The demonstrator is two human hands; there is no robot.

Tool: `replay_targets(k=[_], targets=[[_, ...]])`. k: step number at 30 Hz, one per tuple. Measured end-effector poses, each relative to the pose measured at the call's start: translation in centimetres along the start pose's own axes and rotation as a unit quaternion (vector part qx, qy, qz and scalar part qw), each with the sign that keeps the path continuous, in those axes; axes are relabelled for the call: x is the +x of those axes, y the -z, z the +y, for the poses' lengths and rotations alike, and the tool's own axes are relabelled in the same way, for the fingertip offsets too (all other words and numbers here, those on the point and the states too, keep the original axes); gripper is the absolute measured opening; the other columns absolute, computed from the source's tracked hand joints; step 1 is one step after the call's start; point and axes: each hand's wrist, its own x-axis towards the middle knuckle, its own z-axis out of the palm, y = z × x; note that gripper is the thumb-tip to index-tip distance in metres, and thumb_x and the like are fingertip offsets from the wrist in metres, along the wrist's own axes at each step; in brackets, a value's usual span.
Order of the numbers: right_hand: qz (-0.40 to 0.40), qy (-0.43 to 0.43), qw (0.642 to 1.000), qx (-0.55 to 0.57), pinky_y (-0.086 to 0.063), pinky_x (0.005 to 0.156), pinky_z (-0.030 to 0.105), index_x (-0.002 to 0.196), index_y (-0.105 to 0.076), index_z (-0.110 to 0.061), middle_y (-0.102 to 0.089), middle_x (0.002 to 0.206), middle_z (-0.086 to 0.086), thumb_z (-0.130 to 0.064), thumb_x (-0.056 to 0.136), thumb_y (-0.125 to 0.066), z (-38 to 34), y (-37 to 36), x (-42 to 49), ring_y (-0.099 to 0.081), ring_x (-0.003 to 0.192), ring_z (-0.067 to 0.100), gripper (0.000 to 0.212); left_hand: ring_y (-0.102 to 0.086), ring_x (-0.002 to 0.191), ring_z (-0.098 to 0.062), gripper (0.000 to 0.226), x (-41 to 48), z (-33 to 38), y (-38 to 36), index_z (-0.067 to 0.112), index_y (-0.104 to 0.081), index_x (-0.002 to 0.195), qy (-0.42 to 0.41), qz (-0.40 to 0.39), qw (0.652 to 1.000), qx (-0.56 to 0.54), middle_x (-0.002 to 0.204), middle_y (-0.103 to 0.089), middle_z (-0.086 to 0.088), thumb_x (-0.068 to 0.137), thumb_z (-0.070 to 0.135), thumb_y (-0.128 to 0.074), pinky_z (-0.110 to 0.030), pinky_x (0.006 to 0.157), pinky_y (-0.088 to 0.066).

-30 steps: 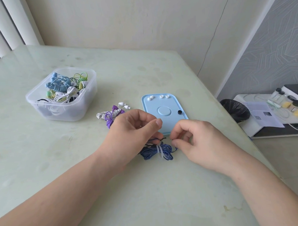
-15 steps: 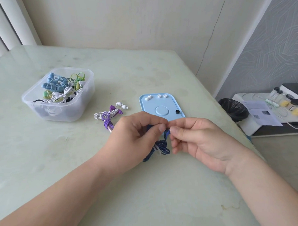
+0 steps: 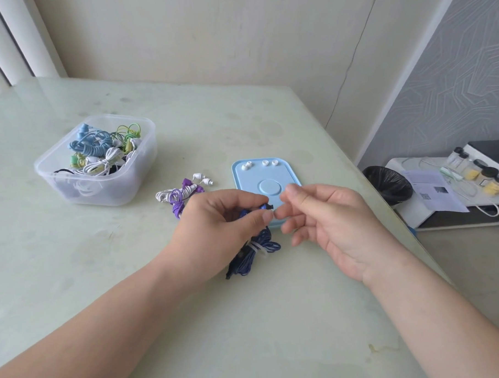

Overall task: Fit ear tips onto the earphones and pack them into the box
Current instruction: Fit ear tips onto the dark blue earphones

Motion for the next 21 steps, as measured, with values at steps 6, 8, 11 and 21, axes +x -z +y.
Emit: replay_targets(k=[6,8,11,21], targets=[[0.132,0.141,0.883,-0.427,-0.053,0.068,0.023,0.093,-0.075,-0.022,-0.071,0.09,-0.009,-0.018,0.096,-0.064,-0.5,2.1,5.2,-0.065,0.074,0.01,0.012,-0.067,0.07,-0.012,0.01,0.3,0.3,0.1,0.02,-0.082,0.097,0.055,0.01,0.996,-0.069,0.088,-0.079,-0.008,0.09,0.013,-0.078,-0.025,0.071,-0.057],[0.108,0.128,0.84,-0.517,-0.058,0.076,0.035,0.088,-0.074,-0.015,-0.067,0.093,-0.004,-0.018,0.096,-0.061,0.1,2.4,6.6,-0.065,0.079,0.02,0.016,-0.067,0.071,-0.013,0.011,0.3,0.2,0.2,0.017,-0.081,0.099,0.056,0.009,0.995,-0.077,0.093,-0.08,-0.012,0.091,0.011,-0.076,-0.024,0.071,-0.058],[0.095,0.126,0.822,-0.547,-0.057,0.081,0.042,0.087,-0.074,-0.01,-0.059,0.094,0.001,-0.017,0.096,-0.06,0.7,2.8,7.1,-0.064,0.084,0.028,0.018,-0.068,0.072,-0.014,0.012,0.4,0.1,0.3,0.014,-0.08,0.102,0.055,0.008,0.995,-0.089,0.094,-0.08,-0.012,0.093,0.009,-0.074,-0.023,0.07,-0.058],[0.056,0.098,0.976,-0.185,-0.053,0.057,0.024,0.092,-0.078,-0.013,-0.077,0.08,0.008,-0.005,0.086,-0.079,-0.7,-0.1,2.6,-0.068,0.063,0.012,0.009,-0.072,0.073,-0.014,0.012,0.4,0.0,0.3,0.01,-0.075,0.104,0.053,0.013,0.995,-0.086,0.094,-0.08,-0.008,0.092,0.008,-0.075,-0.022,0.069,-0.057]])
